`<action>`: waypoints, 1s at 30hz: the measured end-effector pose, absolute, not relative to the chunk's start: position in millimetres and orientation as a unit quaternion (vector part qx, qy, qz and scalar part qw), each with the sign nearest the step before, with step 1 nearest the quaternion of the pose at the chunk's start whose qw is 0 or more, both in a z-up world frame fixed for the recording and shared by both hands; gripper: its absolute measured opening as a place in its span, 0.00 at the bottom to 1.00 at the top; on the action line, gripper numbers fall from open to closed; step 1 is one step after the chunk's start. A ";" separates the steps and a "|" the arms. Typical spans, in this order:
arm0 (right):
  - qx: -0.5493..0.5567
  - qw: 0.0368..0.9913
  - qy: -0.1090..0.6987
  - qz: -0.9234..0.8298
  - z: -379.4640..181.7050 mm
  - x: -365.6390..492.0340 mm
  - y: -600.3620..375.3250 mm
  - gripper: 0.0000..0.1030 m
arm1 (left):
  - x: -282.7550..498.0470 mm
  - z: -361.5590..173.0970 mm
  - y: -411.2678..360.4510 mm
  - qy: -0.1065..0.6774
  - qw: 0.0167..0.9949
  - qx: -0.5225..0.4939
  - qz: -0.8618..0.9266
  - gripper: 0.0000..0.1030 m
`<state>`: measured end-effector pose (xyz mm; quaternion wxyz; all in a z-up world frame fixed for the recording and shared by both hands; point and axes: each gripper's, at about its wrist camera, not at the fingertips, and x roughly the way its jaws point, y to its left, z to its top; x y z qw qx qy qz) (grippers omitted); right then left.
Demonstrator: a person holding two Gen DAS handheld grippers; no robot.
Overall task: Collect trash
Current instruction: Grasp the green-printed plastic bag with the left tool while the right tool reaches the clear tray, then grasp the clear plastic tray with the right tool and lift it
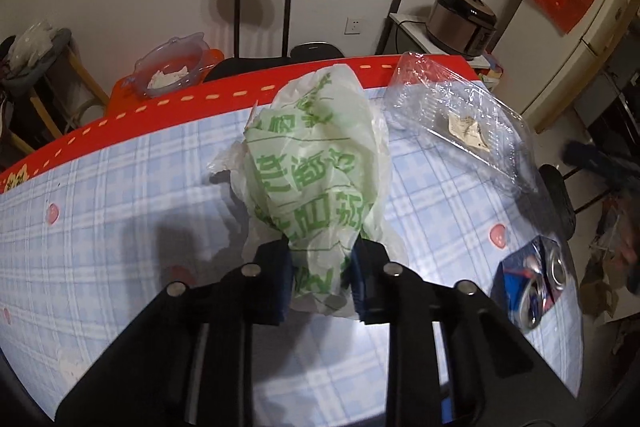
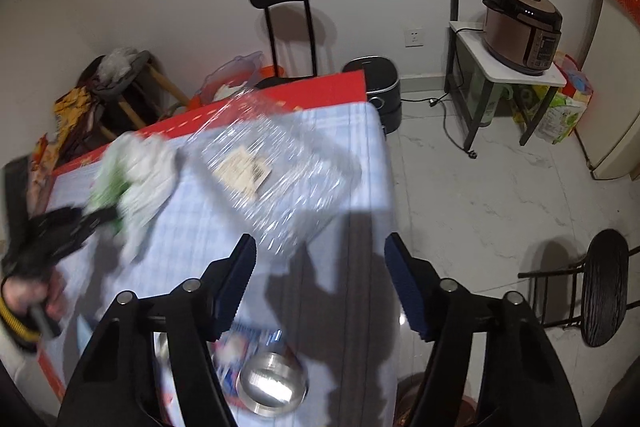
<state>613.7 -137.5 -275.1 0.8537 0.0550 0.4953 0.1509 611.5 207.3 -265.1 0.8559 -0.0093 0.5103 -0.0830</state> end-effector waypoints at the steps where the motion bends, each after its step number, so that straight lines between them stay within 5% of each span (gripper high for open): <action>1: 0.056 0.854 0.496 0.146 -277.2 620.5 -137.0 0.60 | 607.3 -262.7 212.9 0.507 0.858 -0.016 -0.081 0.25; 13: 0.073 0.848 0.517 0.089 -310.3 657.9 -125.9 0.51 | 577.7 -245.7 241.0 0.483 0.873 -0.047 -0.056 0.24; 19: 0.031 0.850 0.521 0.067 -316.1 654.6 -113.6 0.37 | 570.8 -236.8 234.5 0.475 0.877 -0.048 -0.063 0.24; 24: 0.033 0.846 0.527 0.069 -313.6 648.1 -116.0 0.14 | 564.7 -230.2 229.0 0.469 0.879 -0.050 -0.073 0.24; 30: 0.094 0.843 0.523 0.086 -303.1 626.4 -126.1 0.07 | 555.2 -222.3 222.7 0.467 0.879 -0.059 -0.080 0.24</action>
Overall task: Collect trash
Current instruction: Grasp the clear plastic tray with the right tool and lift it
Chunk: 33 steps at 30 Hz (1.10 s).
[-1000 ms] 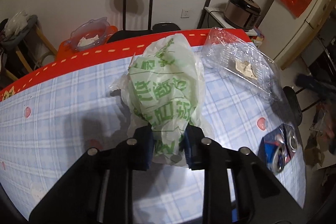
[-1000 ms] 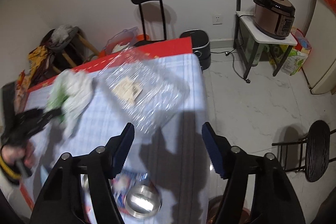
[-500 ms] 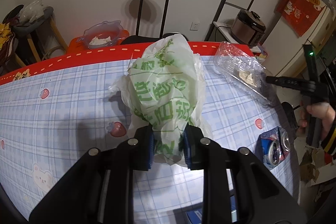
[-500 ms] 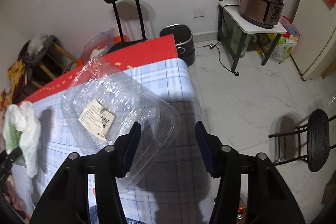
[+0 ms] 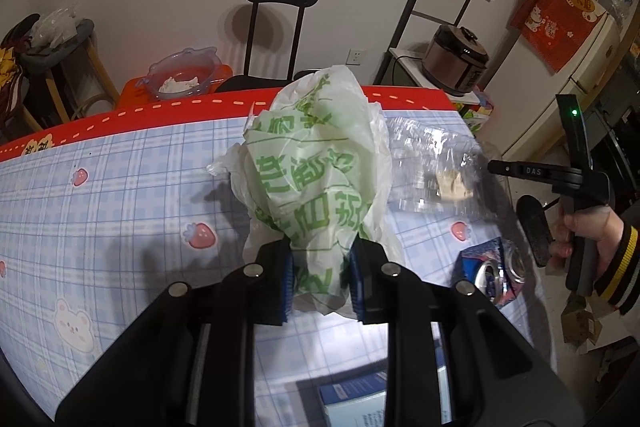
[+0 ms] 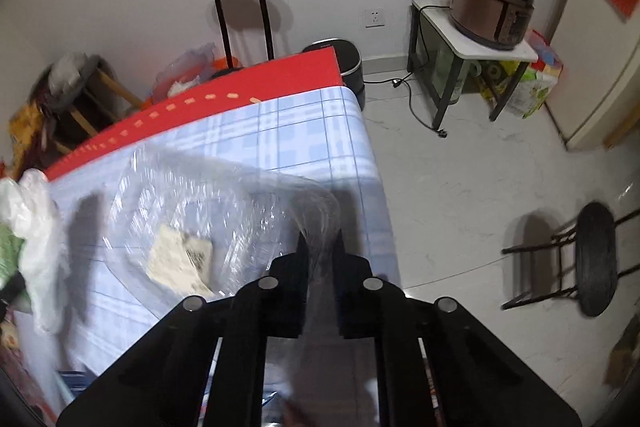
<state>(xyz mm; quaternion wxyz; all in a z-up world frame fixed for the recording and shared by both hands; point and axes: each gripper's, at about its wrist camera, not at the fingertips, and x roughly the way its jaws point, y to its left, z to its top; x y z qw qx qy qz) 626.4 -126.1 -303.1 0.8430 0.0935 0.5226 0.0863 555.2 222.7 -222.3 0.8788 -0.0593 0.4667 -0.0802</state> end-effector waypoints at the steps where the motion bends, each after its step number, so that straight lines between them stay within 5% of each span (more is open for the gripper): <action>1: 0.111 0.843 0.519 0.087 -300.5 621.6 -129.6 0.07 | 552.9 -220.1 221.8 0.465 0.879 -0.061 -0.082 0.24; 17: 0.193 0.877 0.436 0.061 -212.9 531.3 -158.6 0.06 | 499.4 -161.9 213.3 0.425 0.896 -0.076 -0.105 0.24; 33: 0.183 0.915 0.359 -0.022 -152.3 325.5 -242.1 0.06 | 394.4 -126.4 137.6 0.417 0.887 -0.043 -0.195 0.24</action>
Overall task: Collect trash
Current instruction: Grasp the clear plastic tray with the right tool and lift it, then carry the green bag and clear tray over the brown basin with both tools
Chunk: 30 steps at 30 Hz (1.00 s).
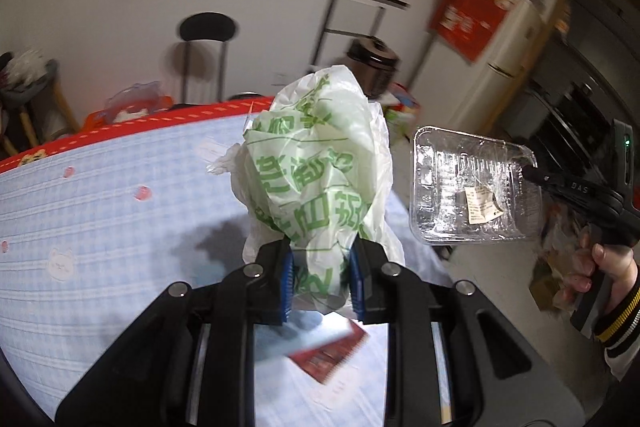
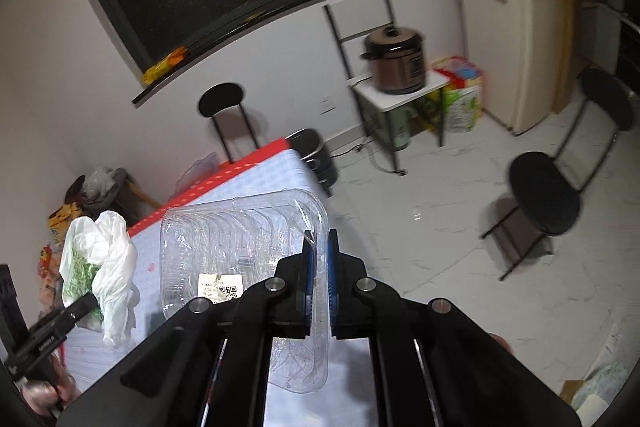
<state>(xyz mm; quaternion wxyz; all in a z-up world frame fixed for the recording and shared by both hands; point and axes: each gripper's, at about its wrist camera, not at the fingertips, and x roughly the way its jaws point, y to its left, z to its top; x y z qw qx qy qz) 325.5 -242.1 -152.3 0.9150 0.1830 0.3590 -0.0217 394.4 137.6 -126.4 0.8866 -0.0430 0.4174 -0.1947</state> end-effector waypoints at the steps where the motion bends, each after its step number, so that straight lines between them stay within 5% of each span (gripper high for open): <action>1: 0.183 0.916 0.357 -0.031 -152.1 313.9 -250.1 0.06 | 387.2 -128.0 126.3 0.420 0.883 -0.037 -0.206 0.24; 19: 0.084 0.918 0.356 -0.153 -177.6 157.8 -439.3 0.06 | 285.0 -166.5 -108.2 0.479 0.822 0.044 -0.304 0.25; 30: 0.099 0.904 0.378 -0.176 -212.5 115.6 -542.0 0.06 | 258.4 -248.1 -249.1 0.582 0.751 0.081 -0.301 0.25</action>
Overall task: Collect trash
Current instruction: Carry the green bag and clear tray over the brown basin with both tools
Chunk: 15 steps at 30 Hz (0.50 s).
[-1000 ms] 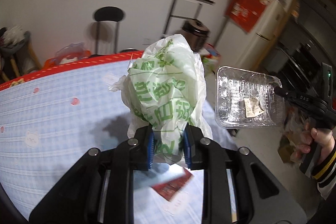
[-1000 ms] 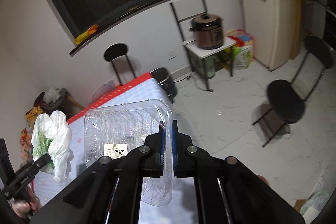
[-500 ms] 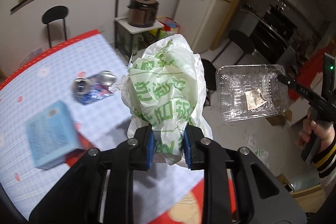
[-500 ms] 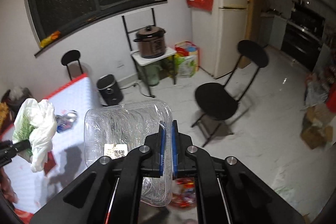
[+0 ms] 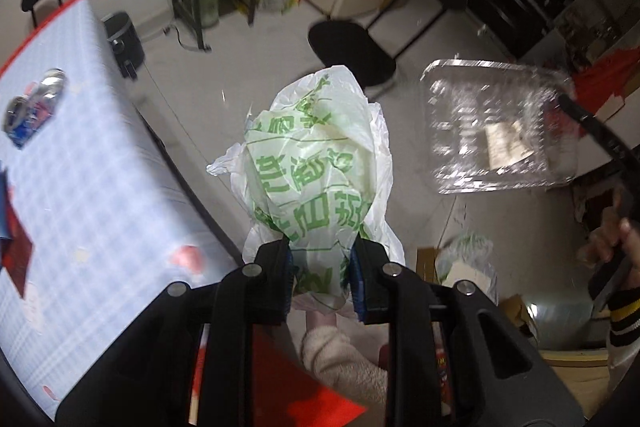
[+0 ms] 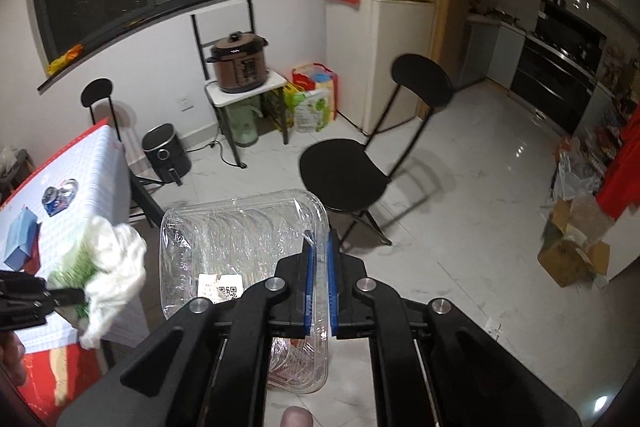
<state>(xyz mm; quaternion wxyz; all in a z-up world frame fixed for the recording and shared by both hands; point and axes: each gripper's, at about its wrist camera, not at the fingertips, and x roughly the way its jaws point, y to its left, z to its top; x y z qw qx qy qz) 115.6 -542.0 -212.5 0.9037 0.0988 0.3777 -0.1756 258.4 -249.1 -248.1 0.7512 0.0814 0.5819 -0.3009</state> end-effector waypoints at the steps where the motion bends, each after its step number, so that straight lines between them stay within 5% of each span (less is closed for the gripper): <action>1: 0.102 0.902 0.380 -0.179 -216.4 111.8 -551.1 0.06 | 257.2 -254.8 -257.5 0.589 0.746 0.086 -0.300 0.25; 15: 0.114 0.883 0.404 -0.212 -243.5 86.0 -615.8 0.06 | 277.7 -354.0 -330.5 0.664 0.685 0.100 -0.282 0.26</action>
